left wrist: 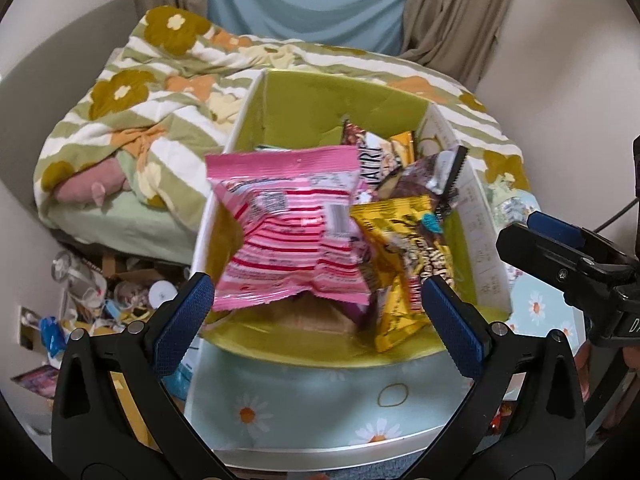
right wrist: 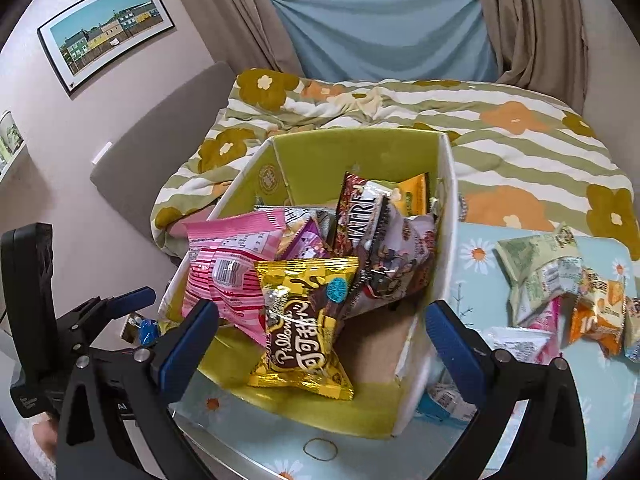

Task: Organize snacks
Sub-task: 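Release both bags into the box and move both grippers back to the snacks, then grasp the white printed bag with the left gripper while the right gripper grasps the cheese stick bag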

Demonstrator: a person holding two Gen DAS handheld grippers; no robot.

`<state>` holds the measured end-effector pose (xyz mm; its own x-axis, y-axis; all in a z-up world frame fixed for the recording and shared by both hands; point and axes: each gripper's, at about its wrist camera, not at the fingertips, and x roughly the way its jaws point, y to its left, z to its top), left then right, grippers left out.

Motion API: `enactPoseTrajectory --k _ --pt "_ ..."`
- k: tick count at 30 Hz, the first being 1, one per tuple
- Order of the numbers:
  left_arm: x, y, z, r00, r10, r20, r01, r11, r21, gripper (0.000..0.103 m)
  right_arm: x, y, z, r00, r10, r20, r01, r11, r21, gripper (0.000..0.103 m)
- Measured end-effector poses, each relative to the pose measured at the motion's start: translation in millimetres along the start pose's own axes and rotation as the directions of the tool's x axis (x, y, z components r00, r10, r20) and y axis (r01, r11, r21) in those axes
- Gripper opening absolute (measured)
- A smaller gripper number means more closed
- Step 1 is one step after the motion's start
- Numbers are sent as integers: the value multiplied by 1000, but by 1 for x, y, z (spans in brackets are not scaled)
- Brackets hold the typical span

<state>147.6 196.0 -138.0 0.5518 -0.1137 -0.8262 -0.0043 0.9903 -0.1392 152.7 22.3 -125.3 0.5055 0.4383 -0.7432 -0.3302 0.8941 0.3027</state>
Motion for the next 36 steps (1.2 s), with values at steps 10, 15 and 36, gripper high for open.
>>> enactPoseTrajectory --k 10,15,36 --pt "-16 -49 -4 999 -6 37 4 999 39 103 -64 -41 -2 996 -33 85 29 999 45 103" --pt "-19 -90 -8 998 -26 56 24 999 27 103 -99 -80 -4 992 -66 111 61 997 46 103" --pt "78 -271 -62 965 253 62 -258 961 95 103 -152 -291 -56 984 -170 52 163 979 124 103"
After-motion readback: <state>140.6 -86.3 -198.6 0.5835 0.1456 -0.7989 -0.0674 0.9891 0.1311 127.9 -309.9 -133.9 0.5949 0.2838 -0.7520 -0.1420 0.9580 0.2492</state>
